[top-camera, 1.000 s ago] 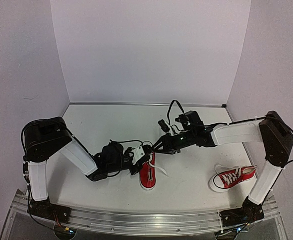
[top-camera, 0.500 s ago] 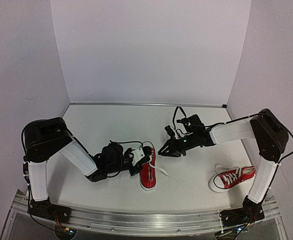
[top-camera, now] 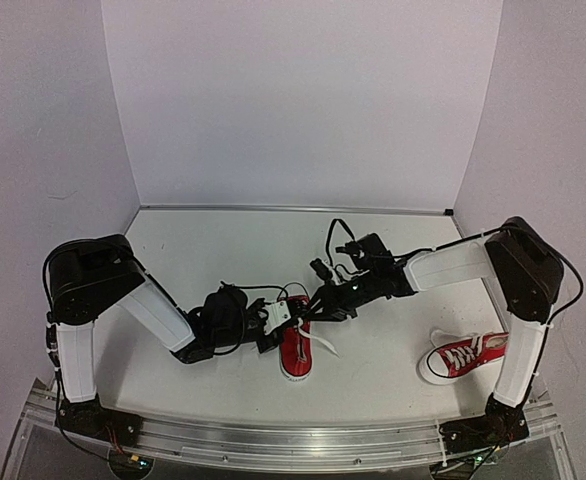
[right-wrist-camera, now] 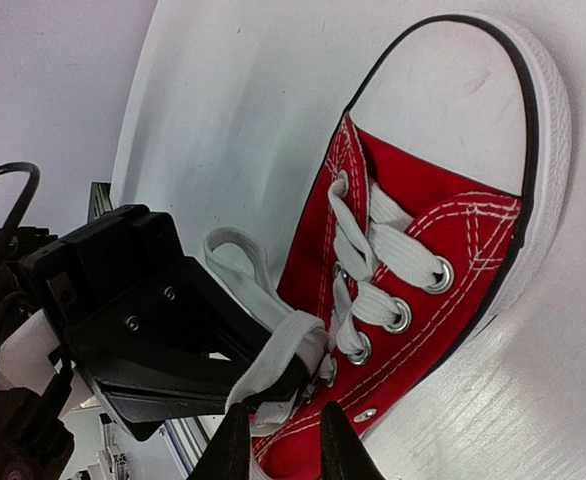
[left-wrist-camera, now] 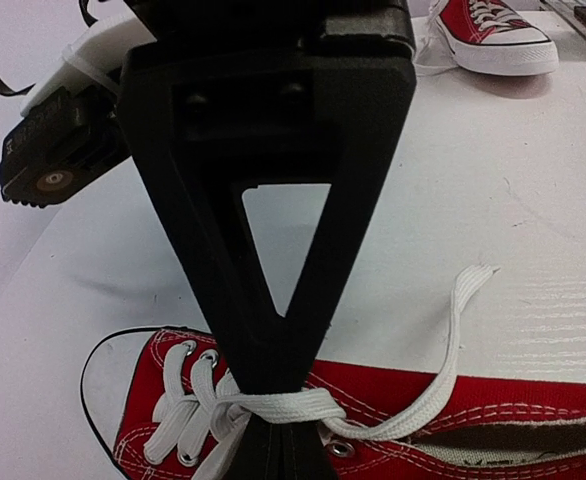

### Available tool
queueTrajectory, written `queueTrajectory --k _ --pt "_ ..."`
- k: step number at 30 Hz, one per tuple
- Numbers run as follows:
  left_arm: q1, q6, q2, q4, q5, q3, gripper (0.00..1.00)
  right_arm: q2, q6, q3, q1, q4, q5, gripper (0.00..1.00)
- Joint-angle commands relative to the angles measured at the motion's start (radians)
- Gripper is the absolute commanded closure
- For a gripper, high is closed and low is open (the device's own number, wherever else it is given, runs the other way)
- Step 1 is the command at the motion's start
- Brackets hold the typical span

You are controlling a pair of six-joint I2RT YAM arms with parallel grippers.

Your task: Tie the shoes

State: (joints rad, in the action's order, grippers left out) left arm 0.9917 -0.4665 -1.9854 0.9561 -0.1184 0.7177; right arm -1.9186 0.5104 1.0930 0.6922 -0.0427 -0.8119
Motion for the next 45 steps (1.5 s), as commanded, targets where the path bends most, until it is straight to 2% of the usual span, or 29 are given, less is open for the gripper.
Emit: queueTrajectory --k 1,19,22,27,30,35,45 --pt "-0.004 -0.022 0.031 -0.034 -0.032 0.02 1.0 -0.029 0.005 0.034 0.012 -0.016 -0.021 0.78" --pt "-0.004 -0.066 0.038 -0.048 -0.04 0.034 1.0 -0.071 0.038 0.062 0.022 -0.016 -0.054 0.79" --pt "-0.004 -0.071 0.041 -0.049 -0.035 0.038 1.0 -0.073 0.039 0.06 0.022 -0.016 -0.056 0.84" --pt "-0.004 -0.08 0.043 -0.05 -0.029 0.039 0.99 -0.056 0.036 0.06 0.022 -0.013 -0.055 1.0" --pt "-0.004 -0.081 0.046 -0.051 -0.025 0.038 0.99 -0.044 0.031 0.06 0.021 -0.011 -0.05 1.0" --pt "-0.004 -0.083 0.062 -0.062 -0.002 0.029 0.94 -0.004 0.023 0.047 0.02 -0.013 -0.017 1.0" --pt "-0.004 -0.081 0.119 -0.117 0.022 -0.003 0.73 0.051 0.022 0.02 0.005 -0.013 0.039 1.0"
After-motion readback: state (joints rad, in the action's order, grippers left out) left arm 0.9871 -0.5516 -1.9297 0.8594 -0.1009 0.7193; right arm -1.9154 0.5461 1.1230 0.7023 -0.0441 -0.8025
